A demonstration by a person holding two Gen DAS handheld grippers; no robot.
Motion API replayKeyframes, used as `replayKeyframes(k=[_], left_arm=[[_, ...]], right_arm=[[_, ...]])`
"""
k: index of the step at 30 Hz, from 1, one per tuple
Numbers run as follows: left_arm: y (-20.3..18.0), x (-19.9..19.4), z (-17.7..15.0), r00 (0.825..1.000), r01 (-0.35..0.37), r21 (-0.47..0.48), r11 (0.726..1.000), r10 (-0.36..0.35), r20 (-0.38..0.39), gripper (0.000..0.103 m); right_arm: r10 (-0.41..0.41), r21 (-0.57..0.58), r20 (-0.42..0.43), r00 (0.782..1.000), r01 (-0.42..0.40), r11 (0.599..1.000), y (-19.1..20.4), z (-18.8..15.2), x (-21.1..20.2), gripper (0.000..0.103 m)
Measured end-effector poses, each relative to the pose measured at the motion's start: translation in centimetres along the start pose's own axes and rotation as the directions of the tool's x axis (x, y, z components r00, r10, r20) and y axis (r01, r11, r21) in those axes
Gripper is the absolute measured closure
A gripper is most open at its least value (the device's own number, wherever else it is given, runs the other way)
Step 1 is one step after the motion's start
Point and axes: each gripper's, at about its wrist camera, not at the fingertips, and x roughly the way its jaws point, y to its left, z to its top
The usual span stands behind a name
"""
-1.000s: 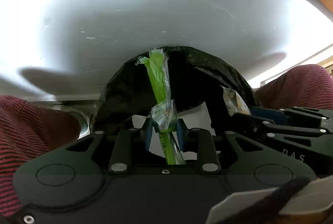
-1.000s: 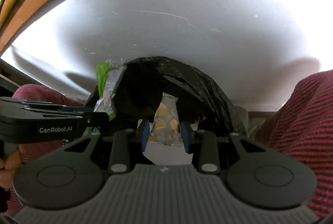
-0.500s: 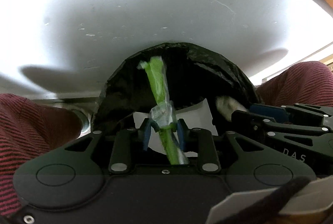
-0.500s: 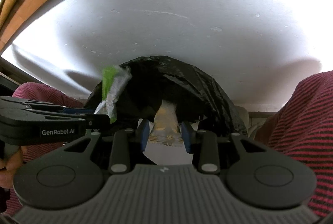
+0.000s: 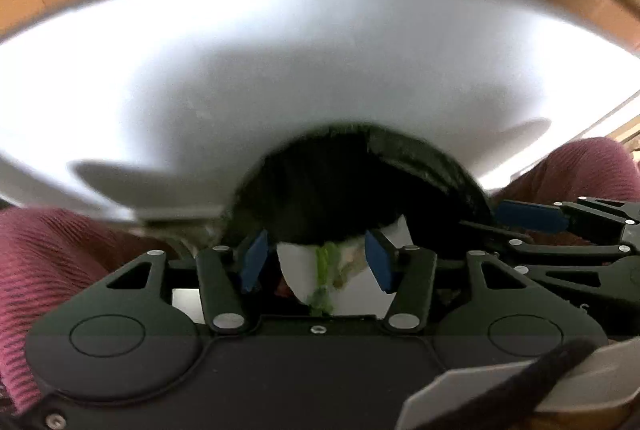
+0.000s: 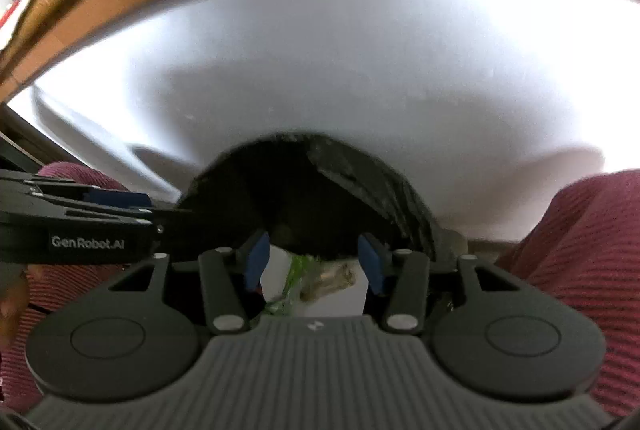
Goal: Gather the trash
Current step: 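Open both tools to release the items into the bin, then raise both open tools back over the table, then grasp the orange-and-yellow bread snack with the left tool while the right tool approaches the green-wrapped bag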
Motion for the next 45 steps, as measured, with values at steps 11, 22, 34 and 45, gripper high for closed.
replayKeyframes(k=[11,22,34,45], left_arm=[[-0.3,-12.7,3.4,0.943,0.123,0.062,0.99,-0.137,0.305,0.048],[-0.6,-16.1,9.1,0.86,0.095,0.039,0.995,-0.102,0.5,0.039],[-0.9,-11.1,17.2,0.798,-0.035,-0.014,0.999,0.037,0.601,0.037],[-1.2,-7.1,19.7,0.827,-0.054,0.003,0.999,0.043,0.56,0.039]], right_arm=[[0.09,-0.175,0.264,0.96,-0.044,0.984,2.5,4.5,-10.4,0.028],[0.018,-0.19,0.466,0.885,0.081,0.978,1.9,9.8,-13.5,0.024],[-0.074,-0.111,0.557,0.827,0.163,0.98,-0.3,16.5,-11.0,0.024],[-0.019,-0.145,0.55,0.835,0.117,0.983,-1.1,21.2,-8.4,0.024]])
